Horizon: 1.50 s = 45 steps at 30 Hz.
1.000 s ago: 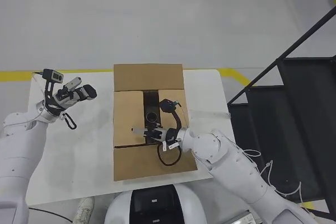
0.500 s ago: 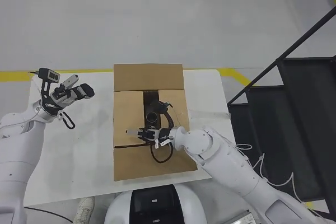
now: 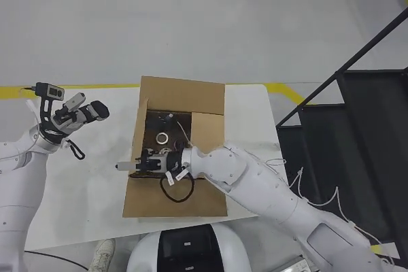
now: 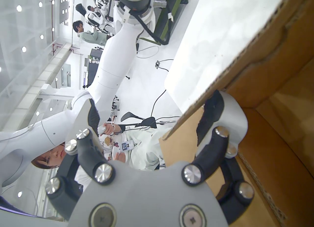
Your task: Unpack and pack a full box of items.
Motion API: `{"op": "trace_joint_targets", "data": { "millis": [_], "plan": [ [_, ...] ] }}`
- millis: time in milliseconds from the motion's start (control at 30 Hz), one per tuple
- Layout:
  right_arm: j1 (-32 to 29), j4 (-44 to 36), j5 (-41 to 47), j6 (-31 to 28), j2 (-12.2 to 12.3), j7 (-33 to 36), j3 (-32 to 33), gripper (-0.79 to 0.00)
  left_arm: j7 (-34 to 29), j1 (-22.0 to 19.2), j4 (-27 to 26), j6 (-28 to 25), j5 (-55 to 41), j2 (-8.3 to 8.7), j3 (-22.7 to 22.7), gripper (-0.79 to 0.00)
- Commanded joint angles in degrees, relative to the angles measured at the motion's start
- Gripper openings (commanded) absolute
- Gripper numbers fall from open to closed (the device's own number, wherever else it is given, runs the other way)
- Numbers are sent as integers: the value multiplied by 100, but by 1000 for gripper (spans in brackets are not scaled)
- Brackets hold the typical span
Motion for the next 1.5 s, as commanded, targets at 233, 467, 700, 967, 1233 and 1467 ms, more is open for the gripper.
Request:
{"op": "trace_joint_targets", "data": {
  "millis": [233, 467, 700, 967, 1233, 1467],
  "plan": [
    [1102, 1351, -158, 585, -864, -752, -1288, 0, 38, 470, -391, -183, -195, 102, -603, 0],
    [1525, 2123, -344, 1077, -1423, -846, -1787, 0, 146, 834, -554, -246, -299, 169, -1057, 0],
    [1426, 1958, -267, 1088, -1460, -772, -1450, 0, 216, 840, -577, -66, -180, 160, -1007, 0],
    [533, 1030, -412, 1053, -895, -327, -277, 0, -34, 684, -687, 66, -265, 113, -777, 0],
    [-867, -336, -811, 1166, -280, 215, 1280, 0, -568, 240, -1005, 597, 115, 44, -133, 0],
    [-2299, -1597, -970, 1187, 121, 471, 2884, 0, -626, -507, -818, 975, 674, -171, 990, 0]
  ]
}}
